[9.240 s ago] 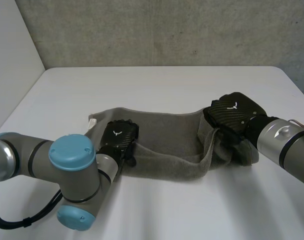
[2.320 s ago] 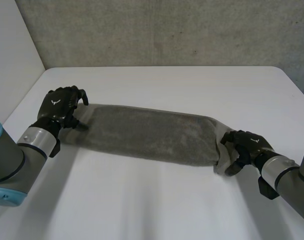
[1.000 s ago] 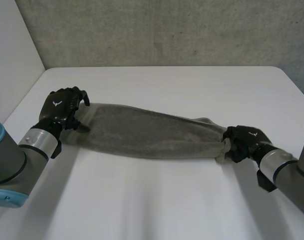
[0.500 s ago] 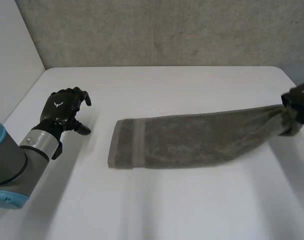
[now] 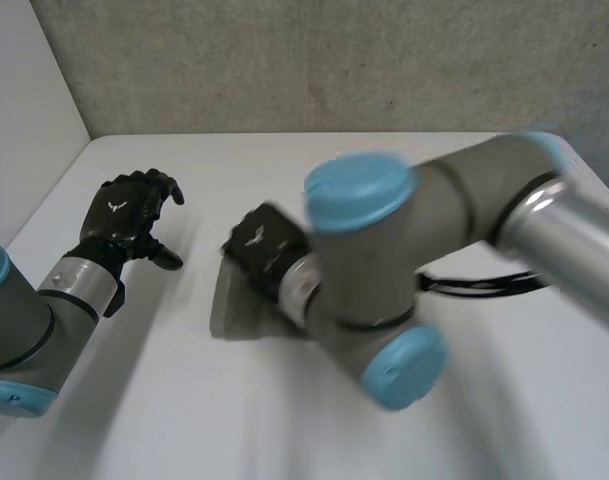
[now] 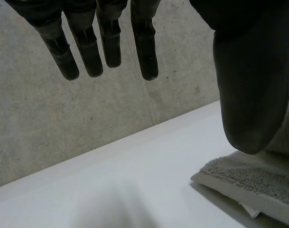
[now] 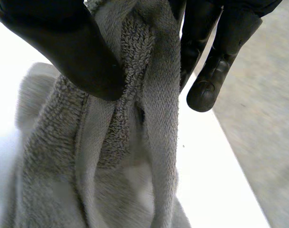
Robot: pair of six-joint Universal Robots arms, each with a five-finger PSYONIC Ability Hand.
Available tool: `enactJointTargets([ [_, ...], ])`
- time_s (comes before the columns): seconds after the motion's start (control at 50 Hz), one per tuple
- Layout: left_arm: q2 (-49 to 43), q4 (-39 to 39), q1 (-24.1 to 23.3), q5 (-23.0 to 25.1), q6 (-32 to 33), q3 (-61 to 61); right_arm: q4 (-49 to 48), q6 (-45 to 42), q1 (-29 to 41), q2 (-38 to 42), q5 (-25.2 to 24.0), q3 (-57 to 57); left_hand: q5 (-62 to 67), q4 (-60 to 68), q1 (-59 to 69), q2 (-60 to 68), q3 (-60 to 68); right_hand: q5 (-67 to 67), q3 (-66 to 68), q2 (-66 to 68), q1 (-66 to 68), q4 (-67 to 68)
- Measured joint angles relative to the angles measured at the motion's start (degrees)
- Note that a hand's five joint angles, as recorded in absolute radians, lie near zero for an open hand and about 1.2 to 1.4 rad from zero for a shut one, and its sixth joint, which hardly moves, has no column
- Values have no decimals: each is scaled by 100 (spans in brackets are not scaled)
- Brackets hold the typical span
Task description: Fold the towel.
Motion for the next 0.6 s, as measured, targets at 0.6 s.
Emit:
enactJointTargets([
  [0.6, 211, -139, -814, 168, -12, -67, -12, 1553, -1329, -1551, -127, 1663, -243, -248, 0, -249, -273, -5961, -5960, -5877, -5837, -5948],
])
